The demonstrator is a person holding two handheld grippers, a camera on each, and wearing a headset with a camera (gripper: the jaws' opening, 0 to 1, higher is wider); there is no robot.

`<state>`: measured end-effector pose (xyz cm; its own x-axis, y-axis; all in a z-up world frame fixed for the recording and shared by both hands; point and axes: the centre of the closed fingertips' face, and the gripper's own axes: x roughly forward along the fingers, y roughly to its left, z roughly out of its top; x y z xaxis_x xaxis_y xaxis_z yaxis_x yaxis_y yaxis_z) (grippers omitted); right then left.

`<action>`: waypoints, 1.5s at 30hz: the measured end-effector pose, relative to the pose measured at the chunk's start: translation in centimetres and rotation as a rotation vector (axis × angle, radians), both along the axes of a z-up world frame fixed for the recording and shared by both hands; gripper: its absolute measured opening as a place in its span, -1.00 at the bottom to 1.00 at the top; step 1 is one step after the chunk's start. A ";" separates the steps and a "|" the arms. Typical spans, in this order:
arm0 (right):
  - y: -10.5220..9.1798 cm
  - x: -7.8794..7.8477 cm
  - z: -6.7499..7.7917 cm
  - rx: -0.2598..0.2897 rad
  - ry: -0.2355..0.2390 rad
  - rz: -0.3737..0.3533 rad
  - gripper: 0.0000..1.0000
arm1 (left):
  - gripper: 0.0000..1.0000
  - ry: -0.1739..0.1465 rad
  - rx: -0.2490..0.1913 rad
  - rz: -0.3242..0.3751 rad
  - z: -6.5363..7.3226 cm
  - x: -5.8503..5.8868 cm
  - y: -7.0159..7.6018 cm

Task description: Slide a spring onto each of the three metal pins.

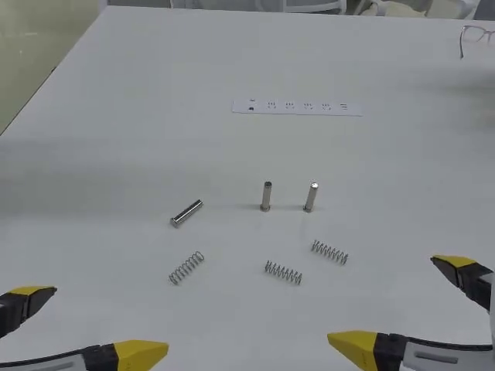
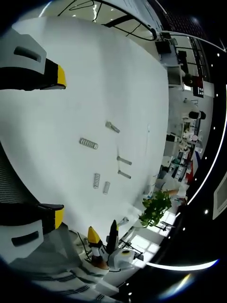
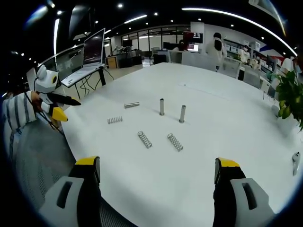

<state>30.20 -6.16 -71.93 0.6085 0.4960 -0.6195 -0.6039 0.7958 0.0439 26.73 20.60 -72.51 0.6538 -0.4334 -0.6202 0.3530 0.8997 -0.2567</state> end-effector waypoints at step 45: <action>-0.1 0.0 -0.6 -0.004 0.020 -0.012 0.99 | 0.88 0.045 0.017 -0.038 -1.2 0.2 0.0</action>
